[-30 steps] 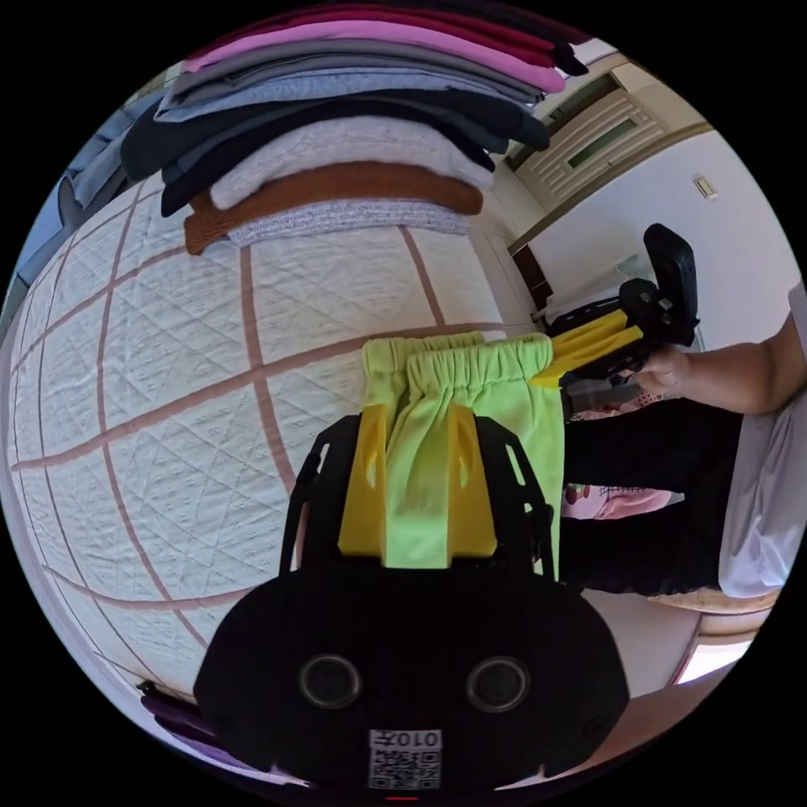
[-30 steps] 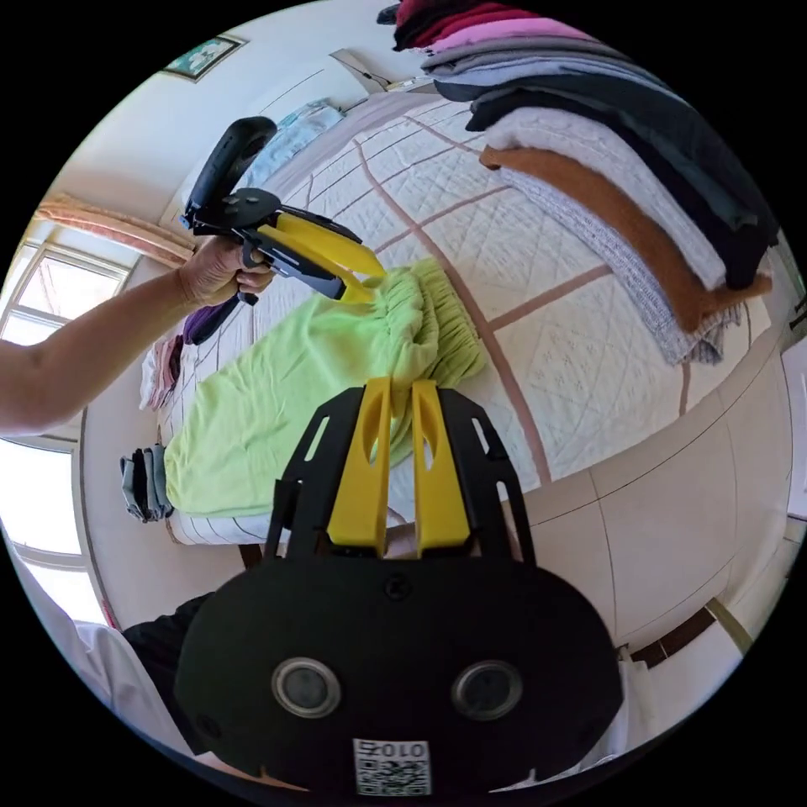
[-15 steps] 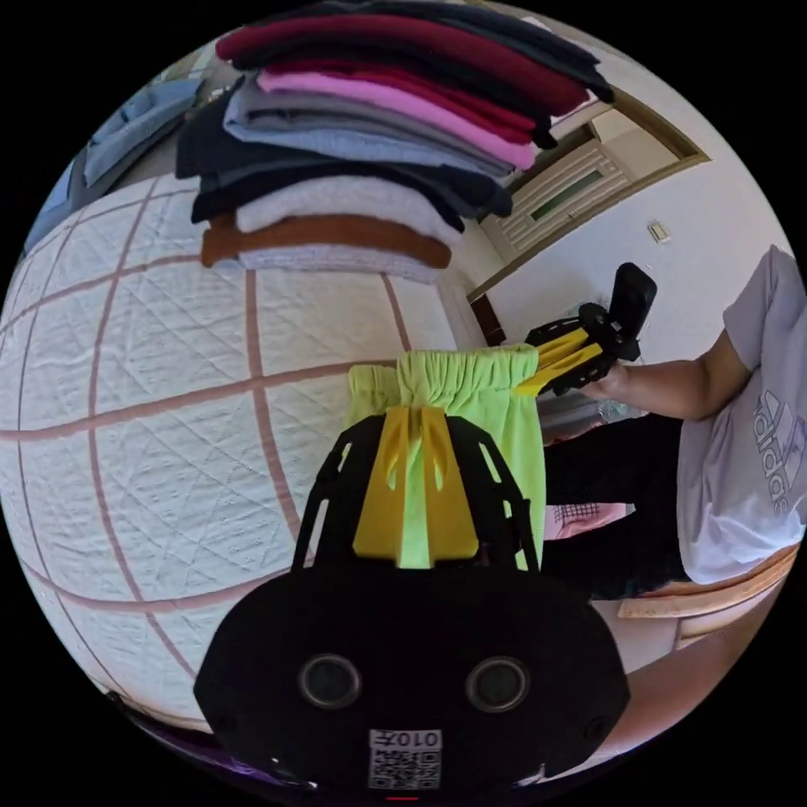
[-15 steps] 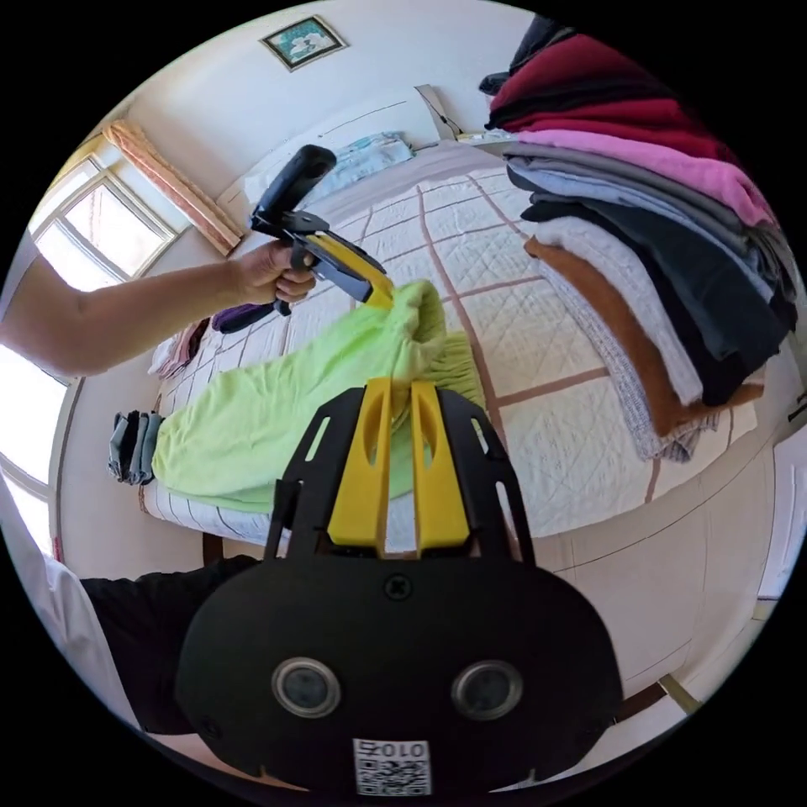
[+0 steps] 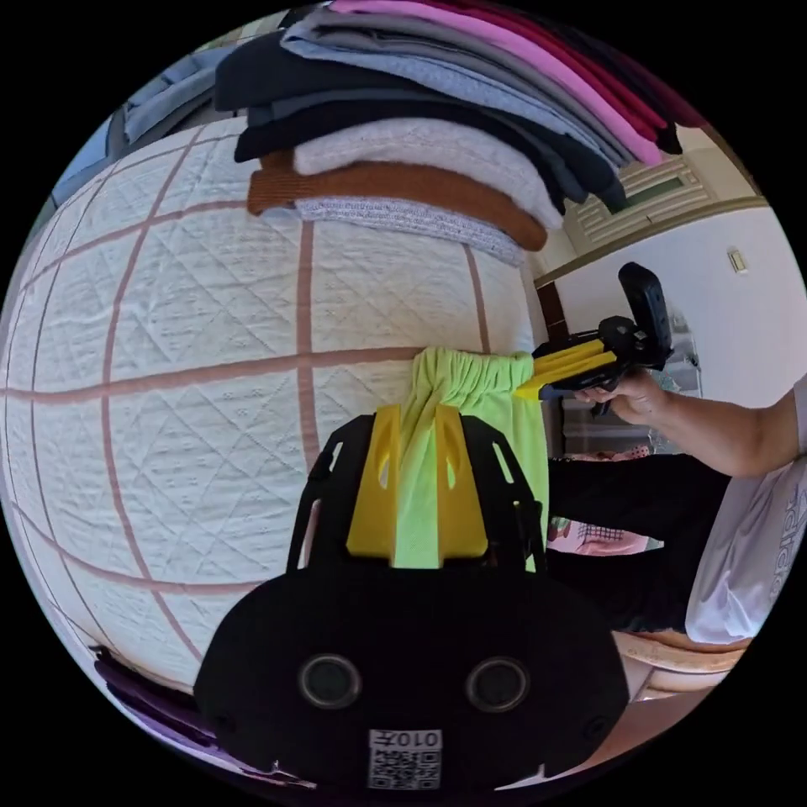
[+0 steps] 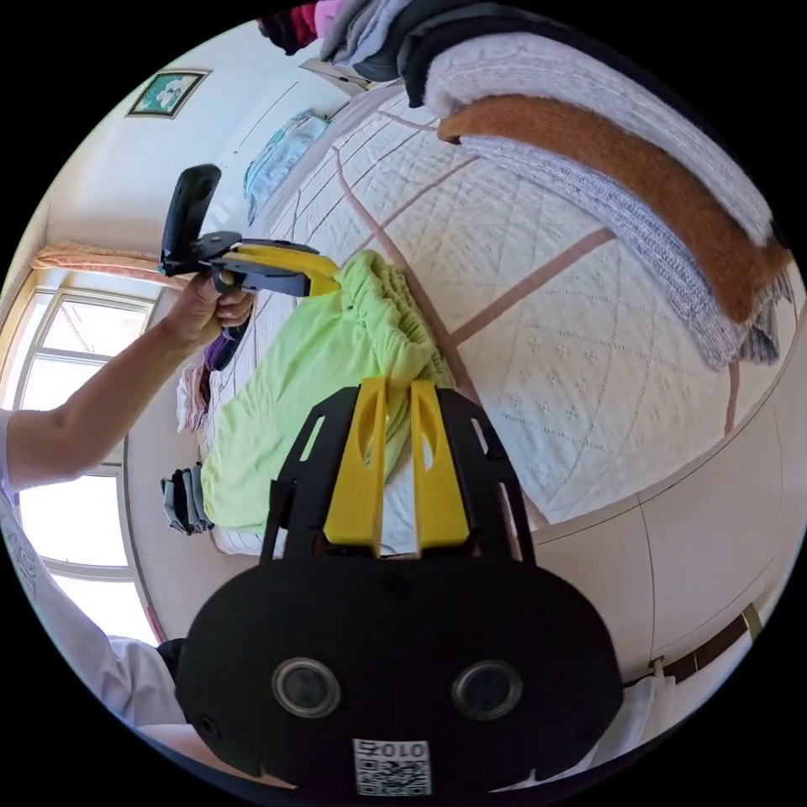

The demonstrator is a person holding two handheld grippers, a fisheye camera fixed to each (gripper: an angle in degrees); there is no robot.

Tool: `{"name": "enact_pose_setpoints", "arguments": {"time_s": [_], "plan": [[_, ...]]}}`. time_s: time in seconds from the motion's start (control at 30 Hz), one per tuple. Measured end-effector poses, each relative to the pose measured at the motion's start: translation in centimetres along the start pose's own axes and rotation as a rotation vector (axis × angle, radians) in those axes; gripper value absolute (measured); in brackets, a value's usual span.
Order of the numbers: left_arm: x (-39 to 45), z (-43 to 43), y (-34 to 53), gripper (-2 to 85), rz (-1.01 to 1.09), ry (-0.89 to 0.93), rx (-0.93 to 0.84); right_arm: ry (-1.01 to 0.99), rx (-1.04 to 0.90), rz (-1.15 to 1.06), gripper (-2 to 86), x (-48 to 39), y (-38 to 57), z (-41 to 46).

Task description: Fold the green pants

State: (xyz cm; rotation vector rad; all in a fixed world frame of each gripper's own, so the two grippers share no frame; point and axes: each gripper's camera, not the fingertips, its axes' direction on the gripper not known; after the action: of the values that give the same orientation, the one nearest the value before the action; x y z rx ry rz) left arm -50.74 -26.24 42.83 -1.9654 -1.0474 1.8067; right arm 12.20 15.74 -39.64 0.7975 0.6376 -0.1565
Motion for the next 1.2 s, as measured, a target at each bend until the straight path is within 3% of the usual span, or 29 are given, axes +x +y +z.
{"name": "enact_pose_setpoints", "arguments": {"time_s": [0.17, 0.47, 0.67, 0.9, 1.03, 1.2], "plan": [[4.7, -9.2, 5.5, 3.6, -0.201, -0.169, 0.262, 0.047, 0.095, 0.101, 13.6, -0.2, 1.5, -0.7], [14.8, -11.1, 8.7, 1.2, -0.408, -0.084, 0.217, -0.014, 0.057, 0.294, 12.1, -1.2, 0.7, 6.4], [15.9, -17.4, 9.5, 0.5, -0.540, 0.013, 0.303, -0.007, 0.020, 0.433, 9.2, -2.4, 0.4, 9.7], [15.9, -27.5, 12.8, 0.2, -0.690, -0.034, 0.417, 0.421, -0.007, 0.023, 7.3, -15.4, 1.6, 12.2], [16.9, -34.8, 16.8, 1.0, -0.742, -0.067, 0.495, 0.399, 0.021, -0.375, 7.0, -25.4, 3.4, 14.6], [18.5, -42.6, 24.1, 3.4, -0.865, -0.070, 0.597, 0.180, -0.018, -0.851, 6.9, -41.6, 10.9, 22.8]]}}
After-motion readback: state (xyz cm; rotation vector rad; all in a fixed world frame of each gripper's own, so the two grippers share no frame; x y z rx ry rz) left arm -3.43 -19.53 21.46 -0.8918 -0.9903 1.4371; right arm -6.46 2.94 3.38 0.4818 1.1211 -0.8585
